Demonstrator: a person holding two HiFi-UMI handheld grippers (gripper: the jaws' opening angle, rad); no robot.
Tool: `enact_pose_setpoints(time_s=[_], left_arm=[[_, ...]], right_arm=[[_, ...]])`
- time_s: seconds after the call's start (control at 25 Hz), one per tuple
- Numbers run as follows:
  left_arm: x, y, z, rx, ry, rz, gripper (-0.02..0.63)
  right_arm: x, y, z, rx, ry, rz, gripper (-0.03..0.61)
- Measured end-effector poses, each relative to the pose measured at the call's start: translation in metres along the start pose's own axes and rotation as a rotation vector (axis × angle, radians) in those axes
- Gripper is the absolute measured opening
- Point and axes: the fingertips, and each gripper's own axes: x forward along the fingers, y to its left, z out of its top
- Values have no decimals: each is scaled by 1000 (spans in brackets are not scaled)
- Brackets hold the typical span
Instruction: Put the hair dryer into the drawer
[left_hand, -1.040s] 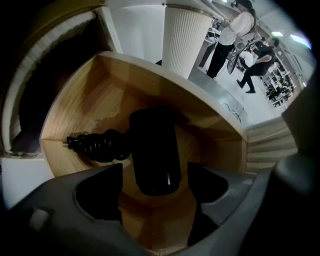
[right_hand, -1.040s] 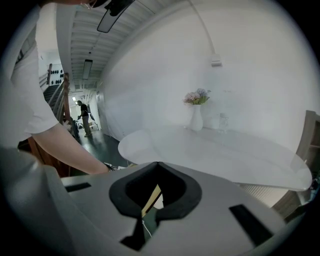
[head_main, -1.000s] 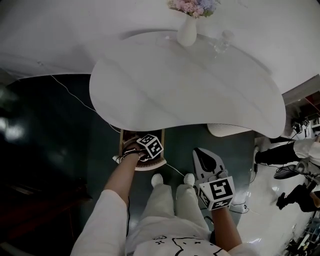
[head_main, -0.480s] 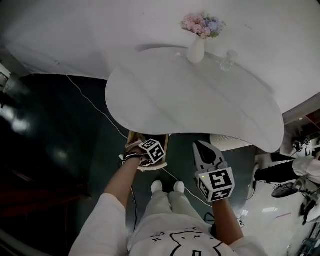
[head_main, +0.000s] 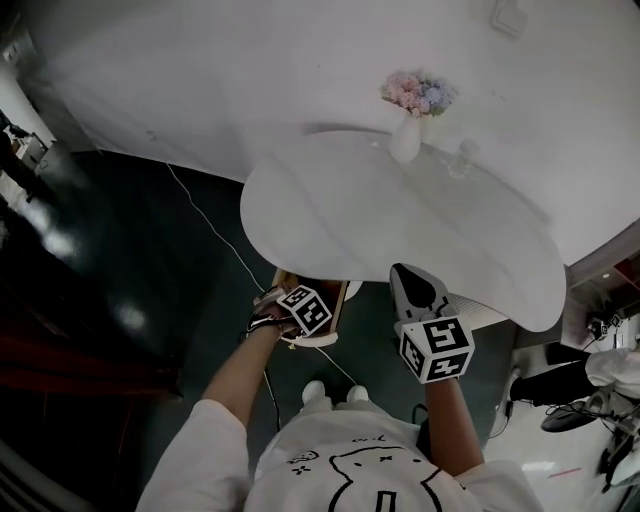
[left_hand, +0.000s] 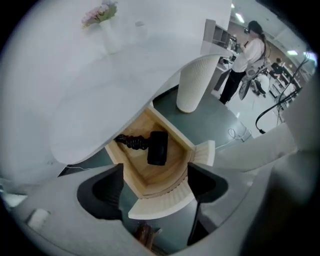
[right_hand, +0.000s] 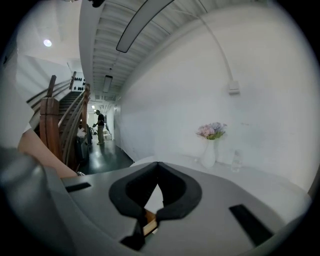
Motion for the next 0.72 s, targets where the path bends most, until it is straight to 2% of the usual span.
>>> enact_pose_setpoints(time_s=[0.36,0.52,0.72], left_arm=[[-87,13,14,-148,-251,60,387],[-124,17,24,-227,-395,77,387],[-178,35,40,-357,-620,137,387]], right_arm=[[-3,5,52,-8,-130,10,-2],[-7,13,73,-75,-169,15,-2],[-16,14,92,-90,-216,26,-2]])
